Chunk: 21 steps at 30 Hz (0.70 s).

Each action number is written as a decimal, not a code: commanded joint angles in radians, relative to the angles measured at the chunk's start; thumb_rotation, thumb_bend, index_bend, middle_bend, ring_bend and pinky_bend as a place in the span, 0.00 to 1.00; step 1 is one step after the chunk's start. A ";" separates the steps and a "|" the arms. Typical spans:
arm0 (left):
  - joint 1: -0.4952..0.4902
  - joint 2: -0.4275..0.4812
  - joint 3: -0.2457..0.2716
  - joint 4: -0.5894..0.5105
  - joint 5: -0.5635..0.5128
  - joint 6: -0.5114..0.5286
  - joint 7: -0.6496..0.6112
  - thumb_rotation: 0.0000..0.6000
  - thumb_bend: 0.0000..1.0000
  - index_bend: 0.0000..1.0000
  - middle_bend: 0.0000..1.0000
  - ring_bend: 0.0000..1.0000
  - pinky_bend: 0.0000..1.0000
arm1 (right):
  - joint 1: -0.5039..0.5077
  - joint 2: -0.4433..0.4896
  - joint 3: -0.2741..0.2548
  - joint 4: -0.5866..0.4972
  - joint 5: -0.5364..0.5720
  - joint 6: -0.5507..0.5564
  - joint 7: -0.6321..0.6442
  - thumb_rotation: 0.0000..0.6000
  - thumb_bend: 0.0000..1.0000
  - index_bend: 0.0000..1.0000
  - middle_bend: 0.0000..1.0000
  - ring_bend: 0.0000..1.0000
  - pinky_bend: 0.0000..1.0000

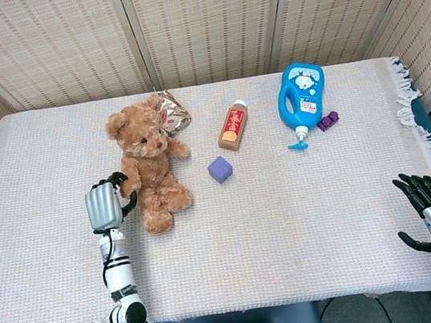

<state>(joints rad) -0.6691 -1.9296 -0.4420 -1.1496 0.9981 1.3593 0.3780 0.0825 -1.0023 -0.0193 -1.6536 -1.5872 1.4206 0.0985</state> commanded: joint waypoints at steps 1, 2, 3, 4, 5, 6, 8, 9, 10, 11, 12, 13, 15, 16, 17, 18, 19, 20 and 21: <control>0.011 0.017 0.007 -0.020 -0.006 -0.006 0.008 1.00 0.38 0.48 0.57 0.44 0.46 | 0.000 0.001 -0.001 0.000 0.000 -0.002 0.000 1.00 0.13 0.00 0.01 0.00 0.03; 0.015 0.020 0.012 -0.021 0.004 -0.001 0.000 1.00 0.38 0.46 0.54 0.43 0.46 | 0.001 0.001 0.000 0.000 0.000 -0.003 0.002 1.00 0.13 0.00 0.01 0.00 0.03; 0.018 0.026 0.017 -0.026 0.010 -0.002 -0.005 1.00 0.38 0.43 0.51 0.41 0.45 | 0.002 0.001 0.001 0.000 0.002 -0.003 0.002 1.00 0.13 0.00 0.01 0.00 0.03; 0.023 0.036 0.023 -0.035 0.015 -0.006 -0.009 1.00 0.38 0.37 0.45 0.37 0.45 | 0.001 0.000 0.002 0.001 0.003 -0.001 0.001 1.00 0.13 0.00 0.01 0.00 0.03; 0.031 0.054 0.032 -0.054 0.021 -0.014 -0.013 1.00 0.38 0.32 0.40 0.34 0.45 | 0.001 -0.002 0.003 0.001 0.006 -0.001 -0.002 1.00 0.13 0.00 0.01 0.00 0.03; 0.038 0.072 0.041 -0.073 0.029 -0.021 -0.020 1.00 0.38 0.25 0.33 0.29 0.44 | 0.001 -0.003 0.003 0.001 0.007 -0.002 -0.005 1.00 0.13 0.00 0.01 0.00 0.03; 0.063 0.123 0.072 -0.123 0.058 -0.031 -0.039 1.00 0.38 0.15 0.23 0.20 0.42 | 0.001 -0.002 0.002 -0.001 0.009 -0.006 -0.007 1.00 0.13 0.00 0.01 0.00 0.03; 0.076 0.149 0.092 -0.144 0.076 -0.034 -0.044 1.00 0.38 0.11 0.18 0.16 0.41 | 0.001 -0.001 0.001 -0.002 0.009 -0.008 -0.008 1.00 0.13 0.00 0.01 0.00 0.03; 0.091 0.178 0.116 -0.163 0.094 -0.038 -0.046 1.00 0.37 0.08 0.15 0.14 0.40 | 0.001 0.000 0.001 -0.003 0.009 -0.007 -0.008 1.00 0.13 0.00 0.01 0.00 0.03; 0.111 0.219 0.151 -0.187 0.120 -0.041 -0.043 1.00 0.37 0.07 0.13 0.12 0.39 | -0.001 0.000 0.001 -0.005 0.009 -0.004 -0.009 1.00 0.13 0.00 0.01 0.00 0.03; 0.127 0.250 0.179 -0.204 0.141 -0.042 -0.042 1.00 0.37 0.05 0.11 0.09 0.38 | -0.002 -0.001 0.001 -0.005 0.009 -0.001 -0.010 1.00 0.13 0.00 0.01 0.00 0.03; 0.143 0.280 0.207 -0.217 0.160 -0.043 -0.042 1.00 0.38 0.05 0.09 0.08 0.38 | -0.004 -0.001 0.000 -0.005 0.007 0.001 -0.011 1.00 0.13 0.00 0.01 0.00 0.04; 0.180 0.348 0.266 -0.248 0.202 -0.042 -0.049 1.00 0.37 0.03 0.06 0.06 0.36 | -0.006 -0.003 0.000 -0.005 0.004 0.006 -0.011 1.00 0.13 0.00 0.01 0.00 0.04; 0.196 0.376 0.289 -0.262 0.221 -0.038 -0.058 1.00 0.37 0.02 0.06 0.05 0.36 | -0.006 -0.004 0.000 -0.005 0.004 0.007 -0.012 1.00 0.13 0.00 0.01 0.00 0.04; 0.212 0.402 0.311 -0.274 0.242 -0.032 -0.072 1.00 0.37 0.02 0.06 0.05 0.36 | -0.006 -0.006 0.001 -0.005 0.005 0.008 -0.013 1.00 0.13 0.00 0.01 0.00 0.04; 0.235 0.432 0.336 -0.287 0.268 -0.017 -0.090 1.00 0.37 0.02 0.05 0.05 0.36 | -0.006 -0.009 0.002 -0.004 0.007 0.008 -0.018 1.00 0.13 0.00 0.01 0.00 0.04; 0.252 0.452 0.354 -0.297 0.285 -0.004 -0.102 1.00 0.37 0.01 0.05 0.05 0.36 | -0.006 -0.011 0.003 -0.004 0.008 0.007 -0.023 1.00 0.13 0.00 0.01 0.00 0.04; 0.275 0.478 0.380 -0.311 0.306 0.009 -0.116 1.00 0.37 0.01 0.06 0.05 0.36 | -0.005 -0.013 0.002 -0.004 0.009 0.004 -0.028 1.00 0.13 0.00 0.01 0.00 0.04; 0.291 0.496 0.398 -0.321 0.319 0.017 -0.125 1.00 0.37 0.01 0.06 0.05 0.36 | -0.005 -0.014 0.002 -0.004 0.010 0.002 -0.032 1.00 0.13 0.00 0.01 0.00 0.04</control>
<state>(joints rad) -0.4200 -1.4776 -0.0879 -1.4364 1.2797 1.3515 0.2838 0.0773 -1.0152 -0.0173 -1.6575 -1.5782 1.4244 0.0684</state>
